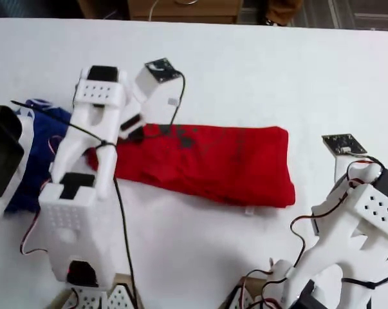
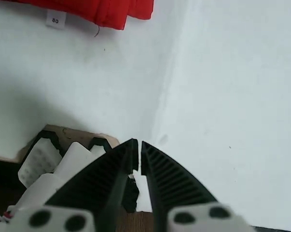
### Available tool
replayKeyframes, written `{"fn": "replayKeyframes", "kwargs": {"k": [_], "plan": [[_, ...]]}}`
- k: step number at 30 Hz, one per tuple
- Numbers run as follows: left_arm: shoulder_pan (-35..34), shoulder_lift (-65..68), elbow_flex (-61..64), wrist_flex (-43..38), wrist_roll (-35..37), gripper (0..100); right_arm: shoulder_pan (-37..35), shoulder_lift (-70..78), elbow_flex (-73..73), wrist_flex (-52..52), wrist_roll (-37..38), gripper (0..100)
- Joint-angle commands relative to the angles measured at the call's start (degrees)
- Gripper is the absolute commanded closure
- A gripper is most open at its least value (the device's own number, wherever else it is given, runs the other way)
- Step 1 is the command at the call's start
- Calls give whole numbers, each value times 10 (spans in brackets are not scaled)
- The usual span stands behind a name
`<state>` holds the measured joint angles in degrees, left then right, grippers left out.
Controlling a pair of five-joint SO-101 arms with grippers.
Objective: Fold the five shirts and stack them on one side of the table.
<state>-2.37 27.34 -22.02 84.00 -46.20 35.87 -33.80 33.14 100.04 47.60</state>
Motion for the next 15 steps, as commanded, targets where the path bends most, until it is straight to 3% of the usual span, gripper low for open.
{"fn": "replayKeyframes", "kwargs": {"k": [1,7,10,12,15], "plan": [[0,-15,-37,12,4,774,-2,-13,-2,10,-3,978],[-12,-52,-95,121,-33,788,-2,-13,-2,8,-2,978],[-6,-64,-93,186,-79,892,-2,-10,-2,8,-2,978],[-6,-72,-65,184,-85,980,-2,-8,-2,7,-2,978],[2,-80,15,184,-99,971,-2,-8,-2,-4,-2,978]]}}
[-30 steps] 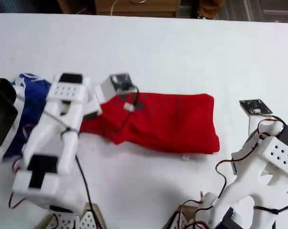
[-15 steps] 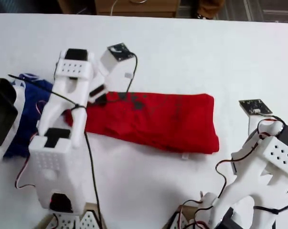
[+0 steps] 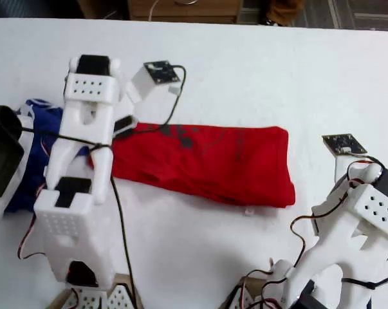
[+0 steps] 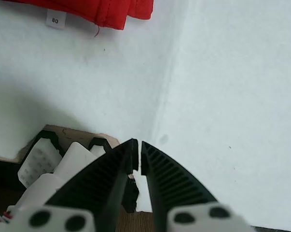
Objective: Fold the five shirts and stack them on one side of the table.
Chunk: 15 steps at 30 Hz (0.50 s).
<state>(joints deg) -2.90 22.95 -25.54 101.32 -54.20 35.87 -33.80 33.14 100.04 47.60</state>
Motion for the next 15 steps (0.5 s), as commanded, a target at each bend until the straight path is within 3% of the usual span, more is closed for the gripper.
{"fn": "replayKeyframes", "kwargs": {"k": [1,5,11,15], "plan": [[15,-41,84,11,-43,976,-2,-8,-2,-4,-2,978],[31,-92,213,4,-104,973,-2,-8,-2,-4,-2,978],[41,-201,311,-19,-177,973,-2,-8,-2,-12,-2,978],[70,-213,405,-98,-178,973,-2,-8,-2,-12,-2,978]]}}
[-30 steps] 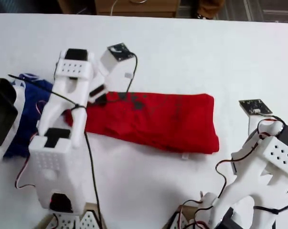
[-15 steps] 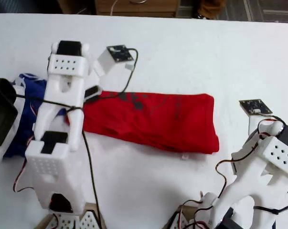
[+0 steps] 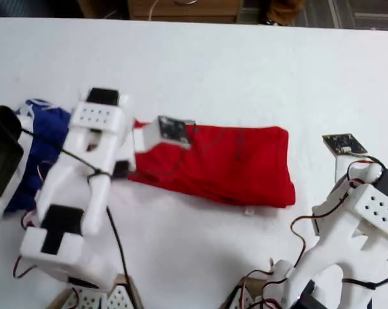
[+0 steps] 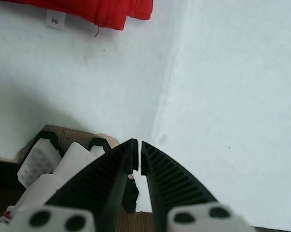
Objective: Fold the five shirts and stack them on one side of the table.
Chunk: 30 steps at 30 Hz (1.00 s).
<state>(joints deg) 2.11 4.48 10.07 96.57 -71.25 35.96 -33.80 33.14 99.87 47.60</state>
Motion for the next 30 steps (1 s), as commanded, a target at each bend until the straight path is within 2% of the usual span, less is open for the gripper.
{"fn": "replayKeyframes", "kwargs": {"k": [1,11,15,18,22,26,30], "plan": [[25,-28,72,-81,-7,973,-3,-8,-2,-11,-2,978],[72,-27,182,-252,1,973,-2,-8,-2,-22,-2,978],[76,-20,196,-343,69,973,0,-8,-2,-22,-2,978],[75,16,160,-371,108,973,0,-8,-2,-22,-2,978],[70,86,71,-344,153,973,-2,-8,-2,-22,-2,978],[70,118,-39,-227,160,973,0,-8,-2,-22,-2,978],[67,120,-108,-177,160,973,-1,-8,-2,-22,-2,978]]}}
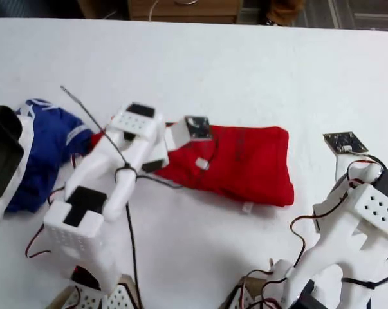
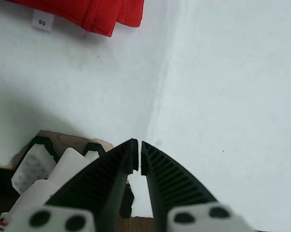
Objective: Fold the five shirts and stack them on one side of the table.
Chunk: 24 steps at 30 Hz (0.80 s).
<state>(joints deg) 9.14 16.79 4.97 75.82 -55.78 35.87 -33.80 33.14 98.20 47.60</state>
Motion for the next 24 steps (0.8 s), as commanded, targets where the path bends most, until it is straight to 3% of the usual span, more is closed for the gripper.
{"fn": "replayKeyframes", "kwargs": {"k": [1,5,11,14,21,24], "plan": [[-4,-4,-68,40,5,973,0,-8,-2,-6,-2,978],[-6,2,-80,31,4,973,0,-8,-2,-6,-2,978],[-6,36,-41,-126,17,973,0,-11,-2,-6,-2,978],[-11,69,-66,-170,73,973,0,-12,-2,-6,-2,978],[-44,119,-182,-156,178,970,-1,-12,-2,-6,-3,978],[-76,108,-247,-102,229,968,-1,-12,-2,-6,-4,978]]}}
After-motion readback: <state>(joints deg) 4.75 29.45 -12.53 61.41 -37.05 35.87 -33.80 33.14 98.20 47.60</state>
